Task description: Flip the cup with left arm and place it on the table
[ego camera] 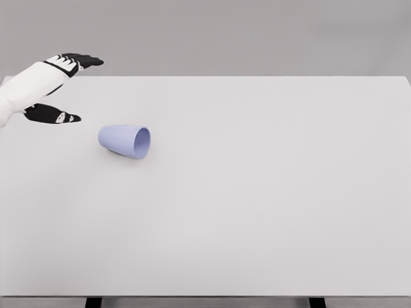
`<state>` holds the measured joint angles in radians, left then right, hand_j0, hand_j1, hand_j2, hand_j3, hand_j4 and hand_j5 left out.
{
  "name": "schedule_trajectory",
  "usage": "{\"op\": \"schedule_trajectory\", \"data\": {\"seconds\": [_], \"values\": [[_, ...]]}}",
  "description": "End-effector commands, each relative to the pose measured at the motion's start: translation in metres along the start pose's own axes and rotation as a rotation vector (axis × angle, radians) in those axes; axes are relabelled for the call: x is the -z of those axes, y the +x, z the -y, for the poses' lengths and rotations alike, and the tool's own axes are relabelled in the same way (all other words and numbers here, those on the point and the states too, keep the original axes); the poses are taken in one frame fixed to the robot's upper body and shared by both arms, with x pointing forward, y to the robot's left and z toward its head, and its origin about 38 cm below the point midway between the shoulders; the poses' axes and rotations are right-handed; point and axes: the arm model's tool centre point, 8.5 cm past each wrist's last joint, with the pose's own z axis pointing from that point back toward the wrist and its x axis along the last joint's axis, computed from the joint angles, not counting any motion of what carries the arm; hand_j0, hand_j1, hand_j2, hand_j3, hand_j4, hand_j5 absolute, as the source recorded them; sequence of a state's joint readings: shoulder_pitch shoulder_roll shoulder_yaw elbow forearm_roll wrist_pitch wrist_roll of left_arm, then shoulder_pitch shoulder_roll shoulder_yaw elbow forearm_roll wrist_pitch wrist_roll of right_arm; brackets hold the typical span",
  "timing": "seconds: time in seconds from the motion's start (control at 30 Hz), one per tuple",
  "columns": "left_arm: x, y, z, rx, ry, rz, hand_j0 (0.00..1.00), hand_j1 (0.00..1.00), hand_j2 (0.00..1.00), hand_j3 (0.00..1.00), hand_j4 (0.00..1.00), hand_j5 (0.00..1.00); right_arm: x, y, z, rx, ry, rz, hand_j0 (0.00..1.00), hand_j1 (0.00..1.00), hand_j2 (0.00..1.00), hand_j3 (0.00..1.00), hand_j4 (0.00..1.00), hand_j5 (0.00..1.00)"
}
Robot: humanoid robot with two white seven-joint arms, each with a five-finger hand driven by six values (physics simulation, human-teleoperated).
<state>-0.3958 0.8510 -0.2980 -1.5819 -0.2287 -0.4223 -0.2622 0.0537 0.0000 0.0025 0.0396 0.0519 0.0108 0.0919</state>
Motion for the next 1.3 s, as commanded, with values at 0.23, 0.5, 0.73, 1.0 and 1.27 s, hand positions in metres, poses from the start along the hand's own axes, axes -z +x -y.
{"op": "schedule_trajectory", "data": {"seconds": [0.23, 0.5, 0.73, 1.0, 1.27], "values": [[-0.008, -0.003, -0.006, 0.026, -0.019, -0.011, 1.00, 1.00, 1.00, 1.00, 1.00, 1.00, 0.000, 0.000, 0.000, 0.001, 0.000, 0.000, 1.00, 1.00, 1.00, 1.00, 1.00, 1.00], [-0.018, -0.006, 0.006, 0.051, -0.112, -0.021, 1.00, 1.00, 1.00, 1.00, 1.00, 1.00, 0.000, 0.000, 0.000, 0.001, 0.000, 0.000, 1.00, 1.00, 1.00, 1.00, 1.00, 1.00], [-0.020, 0.002, 0.012, 0.067, -0.149, 0.044, 1.00, 1.00, 1.00, 1.00, 1.00, 1.00, 0.000, 0.000, 0.000, 0.001, 0.000, 0.000, 1.00, 1.00, 1.00, 1.00, 1.00, 1.00], [-0.002, 0.026, 0.041, -0.107, -0.170, 0.055, 1.00, 1.00, 1.00, 1.00, 1.00, 1.00, 0.000, 0.000, 0.000, 0.001, 0.000, 0.000, 1.00, 1.00, 1.00, 1.00, 1.00, 1.00], [0.012, 0.032, 0.050, -0.255, -0.161, -0.074, 1.00, 1.00, 1.00, 1.00, 1.00, 1.00, 0.000, 0.000, 0.000, 0.001, 0.000, 0.000, 1.00, 1.00, 1.00, 1.00, 1.00, 1.00]]}}
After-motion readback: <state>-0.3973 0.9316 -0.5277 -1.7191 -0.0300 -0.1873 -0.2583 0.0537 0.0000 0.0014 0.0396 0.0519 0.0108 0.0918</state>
